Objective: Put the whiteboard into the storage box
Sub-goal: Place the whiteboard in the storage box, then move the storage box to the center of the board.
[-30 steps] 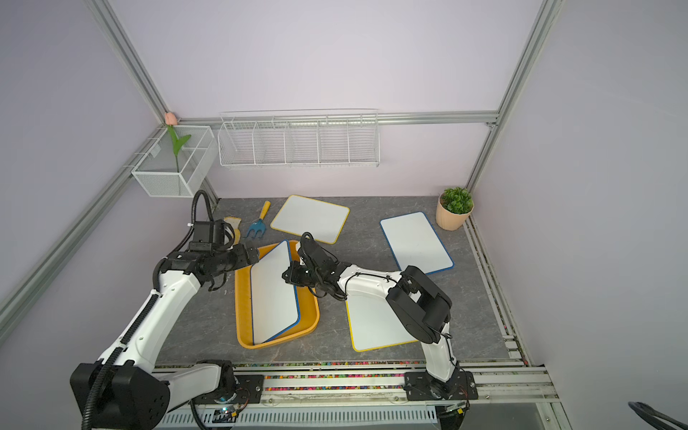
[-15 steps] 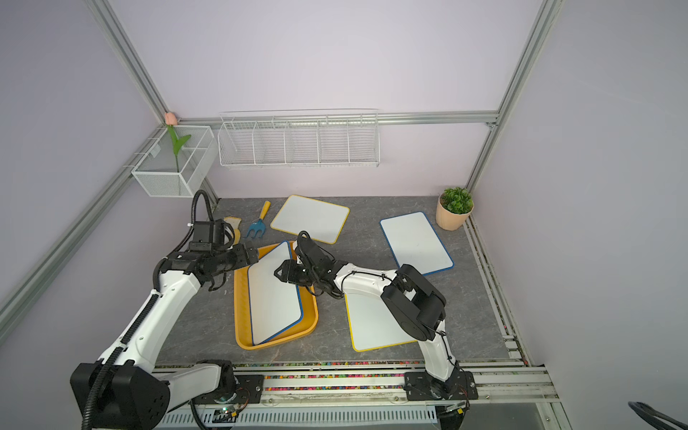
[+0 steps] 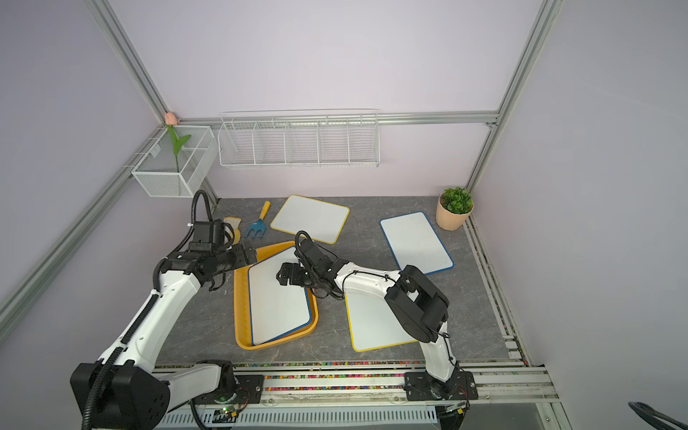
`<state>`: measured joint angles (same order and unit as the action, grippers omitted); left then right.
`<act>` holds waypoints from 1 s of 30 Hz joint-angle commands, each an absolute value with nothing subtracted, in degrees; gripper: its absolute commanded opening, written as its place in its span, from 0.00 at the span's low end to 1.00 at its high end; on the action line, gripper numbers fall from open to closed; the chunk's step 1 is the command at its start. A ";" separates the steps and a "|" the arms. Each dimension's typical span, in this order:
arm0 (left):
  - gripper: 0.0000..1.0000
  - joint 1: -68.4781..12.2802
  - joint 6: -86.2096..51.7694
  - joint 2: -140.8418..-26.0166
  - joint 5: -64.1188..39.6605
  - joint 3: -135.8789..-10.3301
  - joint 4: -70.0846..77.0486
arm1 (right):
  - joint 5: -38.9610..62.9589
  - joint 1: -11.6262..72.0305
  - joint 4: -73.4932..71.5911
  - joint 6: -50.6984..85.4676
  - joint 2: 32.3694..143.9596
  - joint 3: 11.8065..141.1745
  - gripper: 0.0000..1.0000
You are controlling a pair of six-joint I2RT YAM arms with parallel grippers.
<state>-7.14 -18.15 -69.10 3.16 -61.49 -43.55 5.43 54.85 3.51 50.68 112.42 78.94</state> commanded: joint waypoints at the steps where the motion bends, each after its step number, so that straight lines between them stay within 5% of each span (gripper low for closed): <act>1: 0.99 -6.86 -17.73 -69.32 4.55 -60.82 -44.47 | -0.04 55.24 7.76 46.50 108.81 79.50 0.89; 13: 0.99 -6.77 -18.50 -71.58 5.63 -61.09 -45.31 | -15.15 55.40 14.89 42.83 100.55 75.65 0.89; 30: 0.99 -6.77 -18.15 -73.04 4.31 -61.00 -45.13 | -5.80 60.44 2.67 68.86 106.29 67.53 0.90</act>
